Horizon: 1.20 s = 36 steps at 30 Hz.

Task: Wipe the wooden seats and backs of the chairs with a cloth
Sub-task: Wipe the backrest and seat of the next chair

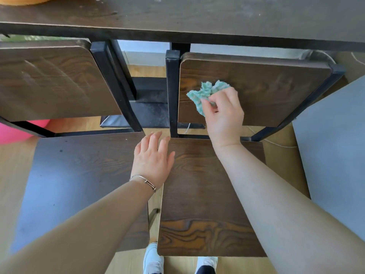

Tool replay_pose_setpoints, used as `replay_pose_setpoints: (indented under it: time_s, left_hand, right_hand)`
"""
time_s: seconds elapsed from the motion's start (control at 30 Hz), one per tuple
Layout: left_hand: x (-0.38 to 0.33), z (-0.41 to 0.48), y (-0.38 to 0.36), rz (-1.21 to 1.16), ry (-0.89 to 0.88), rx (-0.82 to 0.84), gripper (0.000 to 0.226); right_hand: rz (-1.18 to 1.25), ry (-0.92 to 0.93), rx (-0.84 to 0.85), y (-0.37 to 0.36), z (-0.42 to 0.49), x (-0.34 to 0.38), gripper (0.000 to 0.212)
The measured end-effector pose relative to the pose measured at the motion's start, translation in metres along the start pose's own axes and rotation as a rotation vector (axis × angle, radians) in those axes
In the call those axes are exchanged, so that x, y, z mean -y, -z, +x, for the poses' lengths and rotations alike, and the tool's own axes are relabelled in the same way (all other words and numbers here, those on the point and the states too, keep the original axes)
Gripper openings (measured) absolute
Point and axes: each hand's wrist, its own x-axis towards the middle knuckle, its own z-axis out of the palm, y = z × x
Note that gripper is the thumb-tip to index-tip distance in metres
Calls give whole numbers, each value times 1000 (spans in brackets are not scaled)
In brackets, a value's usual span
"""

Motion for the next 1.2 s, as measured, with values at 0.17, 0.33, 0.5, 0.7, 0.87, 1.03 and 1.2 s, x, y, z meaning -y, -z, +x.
replay_pose_setpoints:
  time_s: [0.17,0.33,0.5,0.7,0.87,1.03,1.2]
  left_hand:
    - [0,-4,-11,-14,30,45,44]
    - [7,-9,-3,-17,62,24,39]
    - [11,0,28,-53,73,-48,41]
    - [9,22,61,-86,87,-85,46]
    - [13,22,54,-100,92,-88,47]
    - [12,9,33,-136,83,-94,42]
    - [13,-1,15,-123,63,-82,38]
  right_hand:
    - [-103,36,213,-14,-38,-22,13]
    - [-139,46,212,-7,-23,-9,18]
    - [-36,170,19,7,35,36,16]
    - [-36,273,-69,4,80,71,17]
    - [-48,355,-50,-2,54,53,18]
    - [-166,335,367,-22,-23,-7,16]
    - [-263,340,508,-22,-53,-52,15]
